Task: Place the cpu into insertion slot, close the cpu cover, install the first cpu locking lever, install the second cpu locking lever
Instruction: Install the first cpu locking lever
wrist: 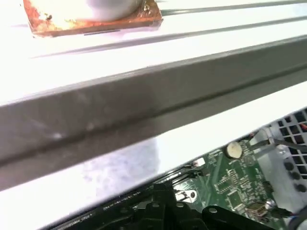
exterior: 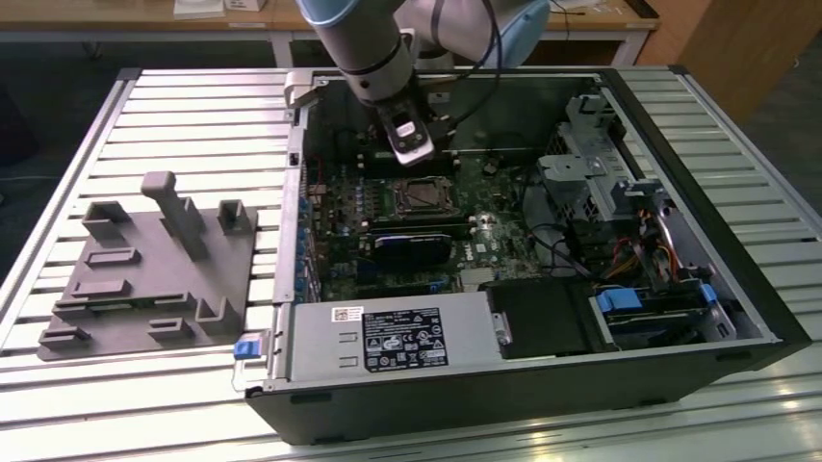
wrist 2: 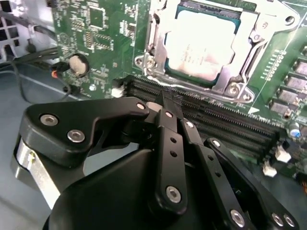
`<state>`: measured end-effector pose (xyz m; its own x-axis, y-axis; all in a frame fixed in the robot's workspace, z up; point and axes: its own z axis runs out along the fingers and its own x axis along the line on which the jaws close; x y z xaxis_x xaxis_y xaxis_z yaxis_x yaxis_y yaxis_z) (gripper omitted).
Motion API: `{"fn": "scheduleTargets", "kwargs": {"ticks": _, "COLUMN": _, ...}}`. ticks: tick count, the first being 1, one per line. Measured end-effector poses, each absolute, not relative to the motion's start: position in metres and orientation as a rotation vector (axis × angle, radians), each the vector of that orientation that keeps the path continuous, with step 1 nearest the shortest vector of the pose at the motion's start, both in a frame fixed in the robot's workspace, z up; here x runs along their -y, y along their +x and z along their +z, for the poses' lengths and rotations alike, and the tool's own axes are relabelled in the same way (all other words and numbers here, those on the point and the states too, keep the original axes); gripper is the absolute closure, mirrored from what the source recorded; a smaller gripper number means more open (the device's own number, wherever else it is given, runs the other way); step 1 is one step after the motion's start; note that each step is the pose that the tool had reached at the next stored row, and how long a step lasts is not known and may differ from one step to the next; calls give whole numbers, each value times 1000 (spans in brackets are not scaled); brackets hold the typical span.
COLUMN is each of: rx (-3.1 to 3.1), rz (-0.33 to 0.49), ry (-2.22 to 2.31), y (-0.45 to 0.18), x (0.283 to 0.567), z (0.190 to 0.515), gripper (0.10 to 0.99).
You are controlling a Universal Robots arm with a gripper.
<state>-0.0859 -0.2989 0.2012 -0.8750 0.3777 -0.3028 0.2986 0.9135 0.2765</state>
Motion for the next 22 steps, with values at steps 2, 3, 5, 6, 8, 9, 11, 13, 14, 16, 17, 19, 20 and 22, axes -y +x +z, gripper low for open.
{"fn": "scheduleTargets", "kwargs": {"ticks": 2, "rx": -2721, "rz": 315, "ry": 497, "y": -86, "x": 299, "z": 206, "gripper": 980}}
{"fn": "scheduleTargets", "kwargs": {"ticks": 3, "rx": -2721, "rz": 315, "ry": 497, "y": -86, "x": 299, "z": 207, "gripper": 980}}
{"fn": "scheduleTargets", "kwargs": {"ticks": 5, "rx": -2721, "rz": 315, "ry": 497, "y": -86, "x": 299, "z": 207, "gripper": 980}}
{"fn": "scheduleTargets", "kwargs": {"ticks": 6, "rx": -2721, "rz": 315, "ry": 497, "y": -86, "x": 299, "z": 207, "gripper": 980}}
{"fn": "scheduleTargets", "kwargs": {"ticks": 8, "rx": -2721, "rz": 314, "ry": 497, "y": -86, "x": 299, "z": 207, "gripper": 980}}
{"fn": "scheduleTargets", "kwargs": {"ticks": 9, "rx": -2724, "rz": 311, "ry": 497, "y": -85, "x": 299, "z": 207, "gripper": 980}}
{"fn": "scheduleTargets", "kwargs": {"ticks": 11, "rx": -2732, "rz": 293, "ry": 497, "y": -83, "x": 299, "z": 207, "gripper": 980}}
{"fn": "scheduleTargets", "kwargs": {"ticks": 13, "rx": -2741, "rz": 271, "ry": 496, "y": -79, "x": 299, "z": 207, "gripper": 980}}
{"fn": "scheduleTargets", "kwargs": {"ticks": 14, "rx": -2746, "rz": 260, "ry": 496, "y": -78, "x": 299, "z": 207, "gripper": 980}}
{"fn": "scheduleTargets", "kwargs": {"ticks": 16, "rx": -2756, "rz": 236, "ry": 495, "y": -75, "x": 299, "z": 207, "gripper": 980}}
{"fn": "scheduleTargets", "kwargs": {"ticks": 17, "rx": -2763, "rz": 224, "ry": 495, "y": -73, "x": 299, "z": 207, "gripper": 980}}
{"fn": "scheduleTargets", "kwargs": {"ticks": 19, "rx": -2788, "rz": 199, "ry": 498, "y": -71, "x": 299, "z": 207, "gripper": 980}}
{"fn": "scheduleTargets", "kwargs": {"ticks": 20, "rx": -2805, "rz": 188, "ry": 501, "y": -69, "x": 299, "z": 207, "gripper": 980}}
{"fn": "scheduleTargets", "kwargs": {"ticks": 22, "rx": -2840, "rz": 167, "ry": 507, "y": -67, "x": 299, "z": 207, "gripper": 980}}
